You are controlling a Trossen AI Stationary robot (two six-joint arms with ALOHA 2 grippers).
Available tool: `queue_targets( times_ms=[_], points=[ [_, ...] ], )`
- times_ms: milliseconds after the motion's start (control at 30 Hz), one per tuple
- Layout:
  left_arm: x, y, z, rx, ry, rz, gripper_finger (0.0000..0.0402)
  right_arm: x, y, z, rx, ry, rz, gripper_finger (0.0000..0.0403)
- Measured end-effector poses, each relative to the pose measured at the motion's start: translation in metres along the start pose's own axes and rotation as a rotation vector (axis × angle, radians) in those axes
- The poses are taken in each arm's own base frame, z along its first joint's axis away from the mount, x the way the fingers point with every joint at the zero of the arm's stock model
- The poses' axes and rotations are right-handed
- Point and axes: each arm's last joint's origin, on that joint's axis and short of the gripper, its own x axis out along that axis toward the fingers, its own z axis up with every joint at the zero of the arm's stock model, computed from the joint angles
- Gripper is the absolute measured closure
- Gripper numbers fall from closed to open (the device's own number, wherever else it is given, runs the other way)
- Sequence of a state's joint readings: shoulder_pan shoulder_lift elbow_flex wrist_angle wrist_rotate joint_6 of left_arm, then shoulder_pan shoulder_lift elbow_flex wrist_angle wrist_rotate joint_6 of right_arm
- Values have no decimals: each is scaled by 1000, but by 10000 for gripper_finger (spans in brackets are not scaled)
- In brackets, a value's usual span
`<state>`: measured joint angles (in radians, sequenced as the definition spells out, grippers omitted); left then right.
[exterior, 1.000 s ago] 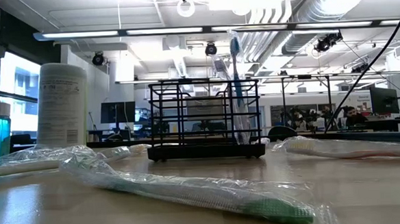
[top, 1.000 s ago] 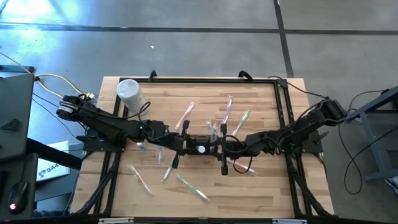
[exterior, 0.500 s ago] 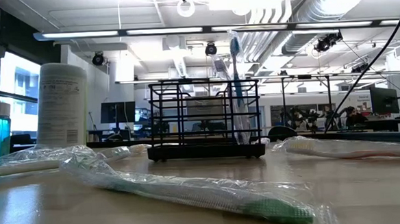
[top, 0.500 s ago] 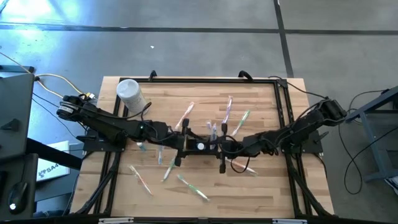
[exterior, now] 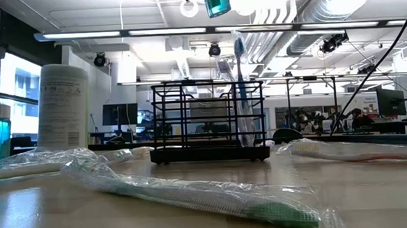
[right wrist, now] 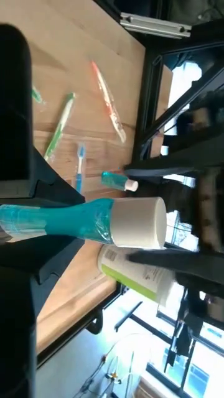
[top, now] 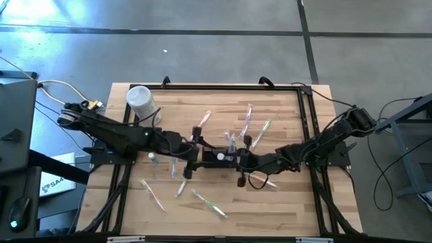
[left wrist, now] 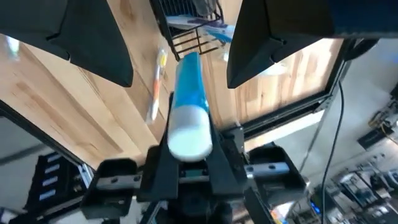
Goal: Pick & Place toothbrushing station
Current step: Put the right blue mouthwash into the black mesh
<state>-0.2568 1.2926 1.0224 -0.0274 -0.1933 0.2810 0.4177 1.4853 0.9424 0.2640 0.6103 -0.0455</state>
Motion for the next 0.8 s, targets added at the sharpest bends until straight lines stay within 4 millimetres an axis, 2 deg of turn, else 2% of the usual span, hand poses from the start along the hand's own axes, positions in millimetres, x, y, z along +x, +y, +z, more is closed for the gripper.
queue_targets(
  times_ms=[100, 367, 567, 800],
  points=[
    [-5, 3, 14, 20, 64, -18, 145, 0, 0, -1, 10, 8, 9, 351],
    [-2, 11, 40, 91, 170, -55, 145, 6, -8, -3, 75, 32, 52, 351],
    [10, 8, 42, 131, 250, -85, 145, 12, -15, -5, 124, 51, 101, 351],
    [14, 9, 45, 160, 237, -86, 145, 12, -16, -6, 127, 59, 120, 351]
  ],
)
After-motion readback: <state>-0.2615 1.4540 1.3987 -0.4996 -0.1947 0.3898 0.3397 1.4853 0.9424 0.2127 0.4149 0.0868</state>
